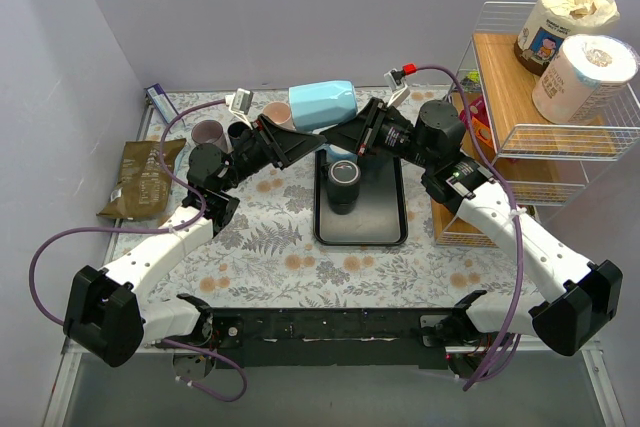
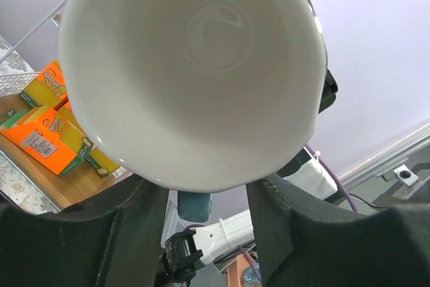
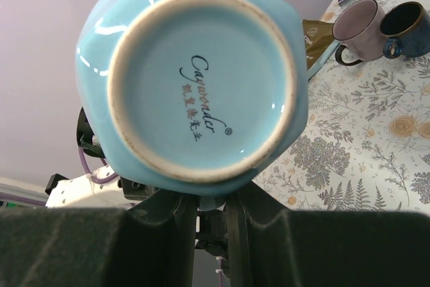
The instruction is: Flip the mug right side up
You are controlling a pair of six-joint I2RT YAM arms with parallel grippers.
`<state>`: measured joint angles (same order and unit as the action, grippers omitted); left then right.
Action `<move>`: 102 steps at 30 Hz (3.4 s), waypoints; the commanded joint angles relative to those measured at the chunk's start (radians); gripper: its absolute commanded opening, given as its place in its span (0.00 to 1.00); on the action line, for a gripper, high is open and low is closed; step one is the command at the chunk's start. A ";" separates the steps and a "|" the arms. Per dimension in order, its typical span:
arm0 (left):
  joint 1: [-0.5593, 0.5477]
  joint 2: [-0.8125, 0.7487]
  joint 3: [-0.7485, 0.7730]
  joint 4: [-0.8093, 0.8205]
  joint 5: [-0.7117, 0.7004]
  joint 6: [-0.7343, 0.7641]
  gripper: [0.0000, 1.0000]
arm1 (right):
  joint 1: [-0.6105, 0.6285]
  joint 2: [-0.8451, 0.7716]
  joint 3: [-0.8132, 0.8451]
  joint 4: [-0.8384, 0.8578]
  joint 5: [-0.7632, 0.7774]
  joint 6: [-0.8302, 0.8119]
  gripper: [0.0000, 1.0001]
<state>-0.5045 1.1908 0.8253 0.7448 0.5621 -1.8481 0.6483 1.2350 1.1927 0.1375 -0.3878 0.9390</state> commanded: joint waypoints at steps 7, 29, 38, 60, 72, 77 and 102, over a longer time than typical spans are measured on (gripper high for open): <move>-0.005 -0.036 -0.014 -0.008 0.044 0.041 0.32 | 0.004 -0.043 0.007 0.139 0.021 -0.019 0.01; -0.005 -0.062 0.060 -0.231 0.131 0.197 0.26 | 0.004 -0.028 0.056 0.096 -0.046 -0.058 0.01; -0.005 -0.074 0.077 -0.329 0.107 0.243 0.08 | 0.002 -0.023 0.068 0.077 -0.077 -0.117 0.01; -0.005 -0.102 0.032 -0.234 -0.094 0.092 0.00 | 0.002 -0.042 -0.019 0.172 -0.125 -0.129 0.01; -0.005 -0.129 0.103 -0.602 -0.295 0.223 0.00 | 0.001 -0.005 -0.002 0.041 -0.046 -0.143 0.50; -0.005 -0.117 0.178 -0.793 -0.430 0.320 0.00 | -0.007 -0.002 0.004 -0.035 -0.003 -0.154 0.56; 0.425 0.058 0.175 -1.358 -0.821 0.691 0.00 | -0.099 -0.051 -0.093 -0.217 -0.014 -0.112 0.57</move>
<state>-0.1078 1.2472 1.0046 -0.6655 -0.2337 -1.2167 0.5697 1.2156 1.0962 -0.0788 -0.3801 0.8177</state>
